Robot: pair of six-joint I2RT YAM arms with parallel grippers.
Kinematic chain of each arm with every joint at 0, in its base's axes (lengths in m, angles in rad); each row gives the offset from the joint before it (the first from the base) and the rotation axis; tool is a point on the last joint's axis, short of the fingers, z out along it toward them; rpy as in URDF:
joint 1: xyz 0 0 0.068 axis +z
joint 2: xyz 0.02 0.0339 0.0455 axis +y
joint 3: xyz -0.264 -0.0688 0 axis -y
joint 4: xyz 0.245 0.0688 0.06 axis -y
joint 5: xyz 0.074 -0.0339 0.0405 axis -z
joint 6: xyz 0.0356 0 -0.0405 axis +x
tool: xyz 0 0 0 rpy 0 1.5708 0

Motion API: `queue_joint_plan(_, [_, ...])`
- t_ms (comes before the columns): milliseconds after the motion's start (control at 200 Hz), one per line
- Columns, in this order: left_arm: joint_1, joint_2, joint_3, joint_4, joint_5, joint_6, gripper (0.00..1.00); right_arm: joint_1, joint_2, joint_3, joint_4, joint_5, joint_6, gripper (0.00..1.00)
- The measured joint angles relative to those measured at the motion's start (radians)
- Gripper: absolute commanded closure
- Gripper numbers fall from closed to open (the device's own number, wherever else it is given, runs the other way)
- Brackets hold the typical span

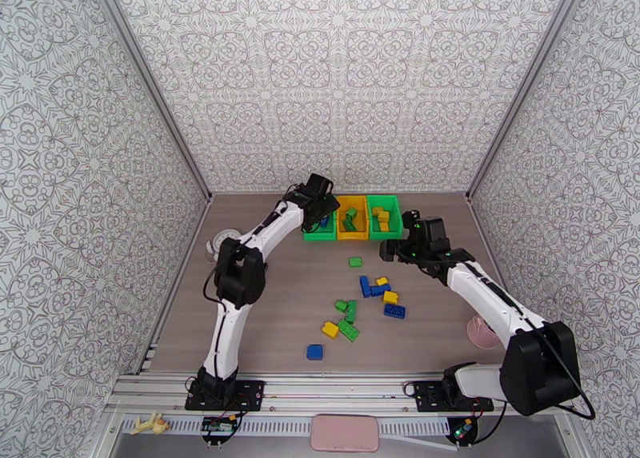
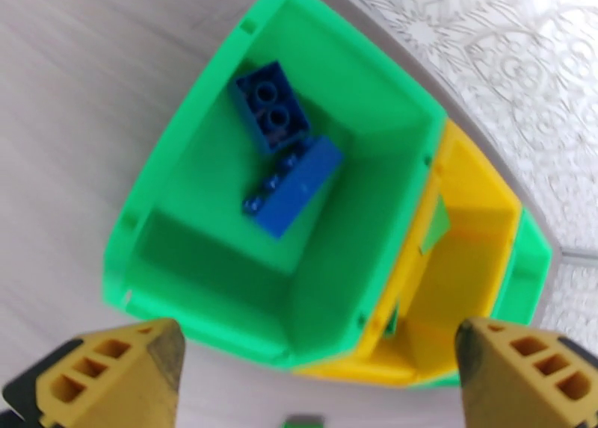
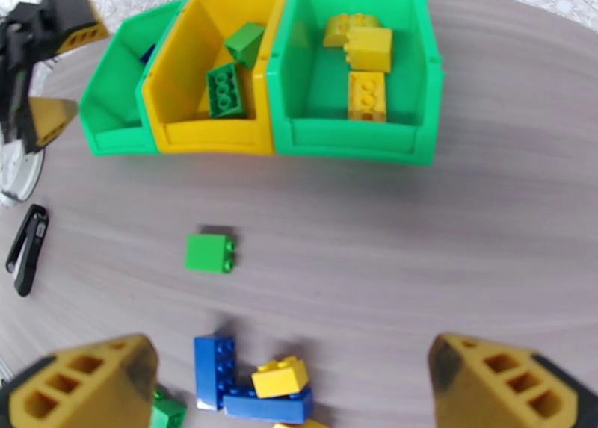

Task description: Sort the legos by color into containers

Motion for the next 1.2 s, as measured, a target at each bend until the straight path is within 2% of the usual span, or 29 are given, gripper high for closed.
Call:
queue_joint_plan(265, [-0.078, -0.377, -0.427, 0.252, -0.011, 0.227, 0.0, 0.024, 0.071, 0.0, 0.002, -0.003, 0.02, 0.0])
queue_joint_plan(390, [-0.087, -0.516, -0.665, 0.361, 0.0, 0.297, 0.0, 0.069, 0.117, 0.007, 0.008, 0.013, 0.035, 0.0])
queue_joint_plan(530, [-0.098, -0.658, -0.87, 0.41, 0.007, 0.393, 0.0, 0.132, 0.2, 0.056, 0.008, 0.046, 0.047, 0.0])
queue_joint_plan(780, [-0.169, -0.91, -1.089, 0.475, 0.038, 0.606, 0.0, 0.234, 0.419, 0.245, -0.024, 0.122, 0.052, 0.01])
queue_joint_plan(965, [-0.211, -1.035, -1.223, 0.51, 0.055, 0.716, 0.0, 0.29, 0.608, 0.435, -0.117, 0.2, 0.069, 0.09])
queue_joint_plan(1145, [-0.238, -1.101, -1.293, 0.526, 0.055, 0.769, 0.0, 0.301, 0.72, 0.525, -0.193, 0.231, 0.093, 0.16])
queue_joint_plan(1195, [-0.25, -1.115, -1.307, 0.536, 0.055, 0.78, 0.0, 0.3, 0.74, 0.546, -0.209, 0.235, 0.103, 0.22])
